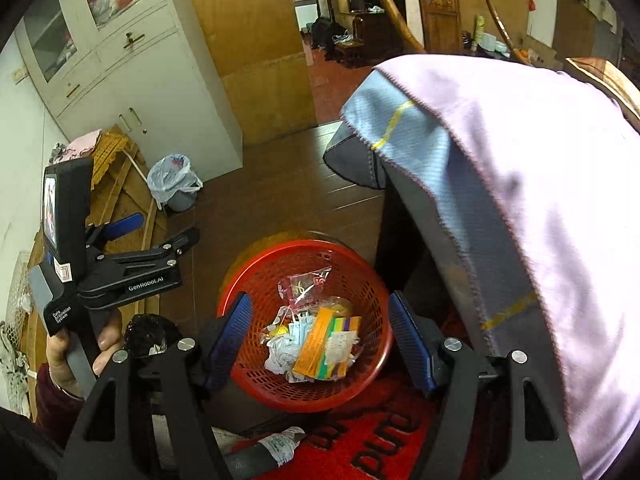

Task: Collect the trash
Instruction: 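Open the left tool over the wastebasket while the right tool releases the orange box, then bring both tools back over the table toward the green carton and netting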

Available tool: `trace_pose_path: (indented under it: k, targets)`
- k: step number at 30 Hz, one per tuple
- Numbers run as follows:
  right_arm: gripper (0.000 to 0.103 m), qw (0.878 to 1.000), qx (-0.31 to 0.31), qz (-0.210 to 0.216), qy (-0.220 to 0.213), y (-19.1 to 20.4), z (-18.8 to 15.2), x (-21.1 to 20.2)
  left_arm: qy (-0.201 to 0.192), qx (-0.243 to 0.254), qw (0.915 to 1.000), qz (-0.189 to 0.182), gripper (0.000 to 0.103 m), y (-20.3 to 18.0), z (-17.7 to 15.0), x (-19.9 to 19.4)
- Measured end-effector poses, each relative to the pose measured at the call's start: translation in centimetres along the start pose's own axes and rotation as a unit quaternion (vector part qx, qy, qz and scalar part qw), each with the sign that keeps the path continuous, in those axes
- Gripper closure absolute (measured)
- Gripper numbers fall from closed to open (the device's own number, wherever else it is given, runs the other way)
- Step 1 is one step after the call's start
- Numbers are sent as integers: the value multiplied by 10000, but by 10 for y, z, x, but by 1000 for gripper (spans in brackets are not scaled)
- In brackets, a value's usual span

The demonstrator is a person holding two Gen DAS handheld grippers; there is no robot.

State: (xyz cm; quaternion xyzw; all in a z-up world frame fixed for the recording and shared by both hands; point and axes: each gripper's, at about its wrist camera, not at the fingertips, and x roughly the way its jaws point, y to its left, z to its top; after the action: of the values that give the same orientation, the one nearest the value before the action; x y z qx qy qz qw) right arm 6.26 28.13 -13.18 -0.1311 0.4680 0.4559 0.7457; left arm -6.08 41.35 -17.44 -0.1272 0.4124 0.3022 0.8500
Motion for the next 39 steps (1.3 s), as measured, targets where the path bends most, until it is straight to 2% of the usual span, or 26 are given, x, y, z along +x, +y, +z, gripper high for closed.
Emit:
trace_pose_path:
  k: [12,23,32,39]
  targets:
    - [32,9983,194,-85,-537,-25,-20,-58,-482,527,9974,-85,7,-46,9,-49]
    - [29,9906,524,-310,-1228,-65,-50,-123,-875,1090,9897,-304,7,-106,11,-102]
    - [26,9749,850,-633,-1959,-102,-93,-191,-1086,1715,9772,-624,7,-176,-2,-147]
    - [23,9552,1185,-945,-2541,-139,-139,-246,-1352,2230,9601,-1011,7,-247,-11,-185]
